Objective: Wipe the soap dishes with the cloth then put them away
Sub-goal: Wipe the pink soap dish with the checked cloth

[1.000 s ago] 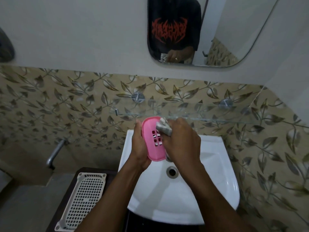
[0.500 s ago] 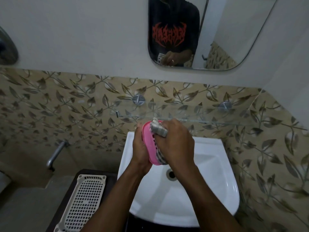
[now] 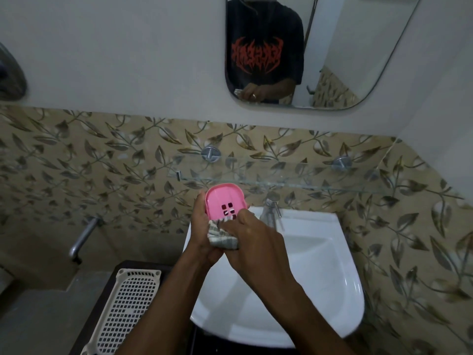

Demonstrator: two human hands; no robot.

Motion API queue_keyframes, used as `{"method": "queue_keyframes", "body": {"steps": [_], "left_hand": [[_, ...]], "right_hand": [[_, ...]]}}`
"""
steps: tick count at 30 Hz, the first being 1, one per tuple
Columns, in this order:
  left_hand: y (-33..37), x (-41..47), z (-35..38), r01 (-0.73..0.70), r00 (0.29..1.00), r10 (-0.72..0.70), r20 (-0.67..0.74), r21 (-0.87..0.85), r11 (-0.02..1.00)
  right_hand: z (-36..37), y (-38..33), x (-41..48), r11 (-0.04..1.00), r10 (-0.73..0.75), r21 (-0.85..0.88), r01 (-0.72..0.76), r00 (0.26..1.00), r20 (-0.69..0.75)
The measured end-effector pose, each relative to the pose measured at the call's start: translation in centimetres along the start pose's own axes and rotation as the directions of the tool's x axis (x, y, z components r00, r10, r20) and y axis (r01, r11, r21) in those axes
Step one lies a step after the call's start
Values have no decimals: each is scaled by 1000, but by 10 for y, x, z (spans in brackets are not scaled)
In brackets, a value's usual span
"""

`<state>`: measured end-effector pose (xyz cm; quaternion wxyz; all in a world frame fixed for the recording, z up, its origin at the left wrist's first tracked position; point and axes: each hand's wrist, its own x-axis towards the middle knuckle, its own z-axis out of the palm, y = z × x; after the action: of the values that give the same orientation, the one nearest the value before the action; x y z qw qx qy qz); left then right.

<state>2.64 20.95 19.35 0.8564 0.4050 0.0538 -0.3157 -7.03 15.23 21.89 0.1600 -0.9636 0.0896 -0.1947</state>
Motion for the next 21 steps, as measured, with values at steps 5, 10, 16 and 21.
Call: {"method": "queue_keyframes", "body": {"steps": [5,10,16,21], "left_hand": [[-5,-2,-4,-7,999,5,50,36,999],[-16,-3,3,-65,993,59,107,53,996],[-19,-4,-4,-45,994,34,101,110,993],[-23,2,-25,45,998,-47,-43,-41,998]], "right_hand": [[-8,2,10,1000,8,26,-8,1000,-11],[-16,8,43,990,141,47,-135,978,-154],[-7,22,33,928,371,103,-358,914,-162],[10,23,8,903,407,99,-417,907,106]]}}
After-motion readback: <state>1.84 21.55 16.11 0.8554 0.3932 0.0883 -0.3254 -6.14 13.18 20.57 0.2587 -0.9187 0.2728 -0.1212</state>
